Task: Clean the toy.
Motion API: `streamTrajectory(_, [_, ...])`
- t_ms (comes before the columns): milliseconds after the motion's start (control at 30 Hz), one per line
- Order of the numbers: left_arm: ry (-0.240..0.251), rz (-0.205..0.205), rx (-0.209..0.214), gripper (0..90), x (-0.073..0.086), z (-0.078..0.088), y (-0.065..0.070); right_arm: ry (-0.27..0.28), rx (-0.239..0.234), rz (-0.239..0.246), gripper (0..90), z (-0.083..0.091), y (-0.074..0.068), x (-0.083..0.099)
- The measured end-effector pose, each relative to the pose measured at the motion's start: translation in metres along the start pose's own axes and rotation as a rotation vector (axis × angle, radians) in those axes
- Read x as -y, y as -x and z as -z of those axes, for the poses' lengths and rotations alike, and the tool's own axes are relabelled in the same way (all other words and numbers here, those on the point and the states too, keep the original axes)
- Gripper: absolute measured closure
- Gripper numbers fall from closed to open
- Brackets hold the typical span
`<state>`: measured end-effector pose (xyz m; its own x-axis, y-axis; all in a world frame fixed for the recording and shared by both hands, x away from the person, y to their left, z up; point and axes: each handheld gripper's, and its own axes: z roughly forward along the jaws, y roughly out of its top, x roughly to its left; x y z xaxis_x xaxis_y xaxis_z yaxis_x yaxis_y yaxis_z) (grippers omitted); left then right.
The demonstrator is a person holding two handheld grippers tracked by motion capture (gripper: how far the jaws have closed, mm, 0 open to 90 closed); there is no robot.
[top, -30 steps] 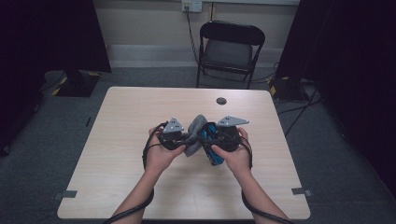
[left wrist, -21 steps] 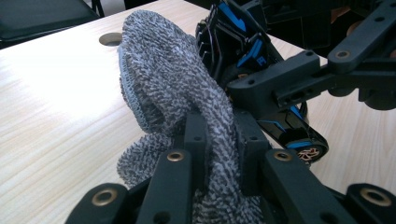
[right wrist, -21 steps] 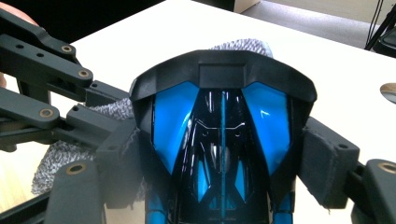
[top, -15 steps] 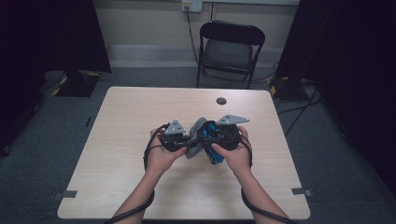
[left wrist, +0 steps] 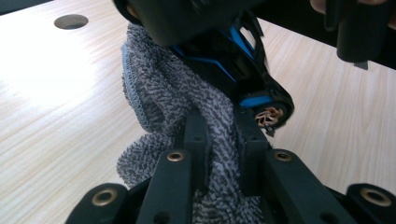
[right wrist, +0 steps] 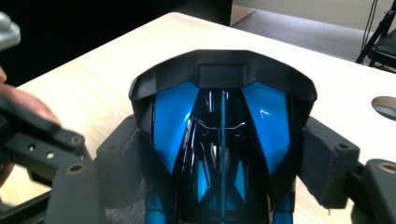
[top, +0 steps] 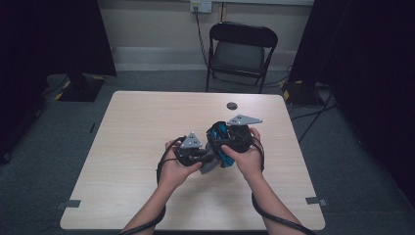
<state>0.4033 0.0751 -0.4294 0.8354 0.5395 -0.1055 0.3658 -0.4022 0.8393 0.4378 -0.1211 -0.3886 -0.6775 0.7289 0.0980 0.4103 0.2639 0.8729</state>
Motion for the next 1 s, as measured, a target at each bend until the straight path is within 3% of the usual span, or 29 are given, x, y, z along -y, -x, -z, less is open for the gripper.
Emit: streamTrajectory(1000, [-0.053, -0.028, 0.093, 78.3, 0.019, -0.017, 0.020, 0.027, -0.007, -0.019, 25.5, 0.001, 0.004, -0.011])
